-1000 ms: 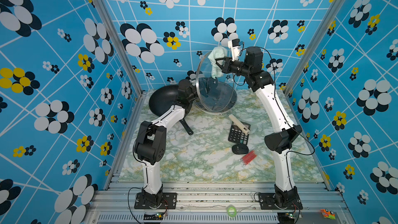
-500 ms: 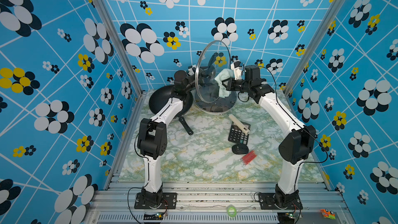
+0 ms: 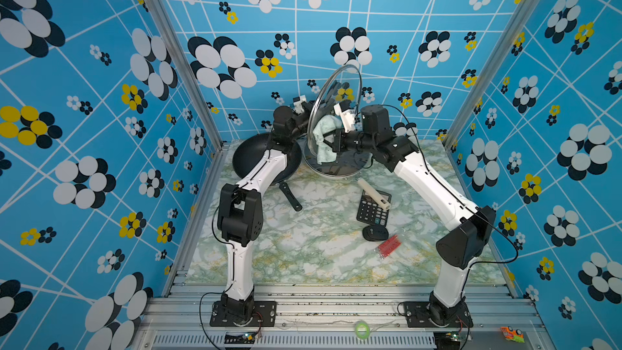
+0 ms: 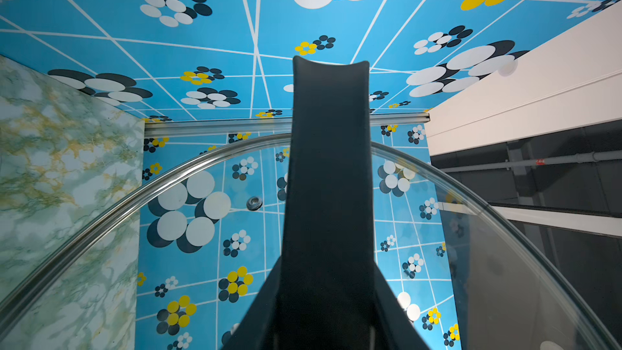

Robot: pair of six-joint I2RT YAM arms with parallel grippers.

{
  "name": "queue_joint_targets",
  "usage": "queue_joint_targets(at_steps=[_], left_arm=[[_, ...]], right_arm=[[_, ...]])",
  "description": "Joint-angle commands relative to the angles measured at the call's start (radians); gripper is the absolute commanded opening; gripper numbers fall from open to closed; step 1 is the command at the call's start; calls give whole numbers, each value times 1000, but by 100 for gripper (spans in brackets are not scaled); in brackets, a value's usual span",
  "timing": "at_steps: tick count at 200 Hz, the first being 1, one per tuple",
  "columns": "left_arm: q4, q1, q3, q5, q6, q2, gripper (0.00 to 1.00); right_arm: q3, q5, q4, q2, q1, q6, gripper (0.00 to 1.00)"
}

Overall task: Wipe the pot lid with a cloth
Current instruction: Wipe the pot lid.

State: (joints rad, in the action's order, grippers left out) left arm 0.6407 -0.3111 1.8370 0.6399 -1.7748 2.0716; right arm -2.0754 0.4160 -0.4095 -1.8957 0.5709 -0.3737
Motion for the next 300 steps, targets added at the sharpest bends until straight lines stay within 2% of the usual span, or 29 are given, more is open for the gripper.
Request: queue_joint_targets(at_steps=[1, 13, 24, 54, 78, 101, 118, 135, 178, 248, 274, 300], left_arm=[[125, -45, -47, 20, 43, -85, 0], [157, -48, -86, 29, 45, -108, 0], [197, -46, -112, 54, 56, -132, 0], [186, -39, -144, 130, 120, -209, 0], [128, -17, -166, 133, 189, -264, 0], [149, 15, -172, 102, 196, -278, 0], [181, 37, -156, 81, 173, -262, 0], [183, 49, -112, 74, 147, -227, 0], [173, 55, -32, 60, 139, -181, 0], [-31, 77, -52, 0, 301, -191, 0], [-163, 50, -48, -18, 397, -189, 0], [-200, 34, -70, 11, 408, -208, 0]], right_arm=[[-223, -19, -16, -90, -25, 38, 0], [-336, -11, -32, -147, -60, -17, 0], [-378, 6, -11, -166, -89, -54, 0], [-398, -30, -21, -175, -134, -41, 0], [-388, -19, -100, -175, -154, -70, 0], [-238, -1, -151, -100, -141, -56, 0], [-45, 16, -112, -13, -110, -29, 0], [76, 32, -66, 51, -74, -13, 0], [138, -7, -45, 118, -48, 9, 0], [42, 46, -86, 73, -33, 73, 0], [-129, 47, -156, -9, -25, 122, 0], [-341, 27, -233, -115, -29, 174, 0]])
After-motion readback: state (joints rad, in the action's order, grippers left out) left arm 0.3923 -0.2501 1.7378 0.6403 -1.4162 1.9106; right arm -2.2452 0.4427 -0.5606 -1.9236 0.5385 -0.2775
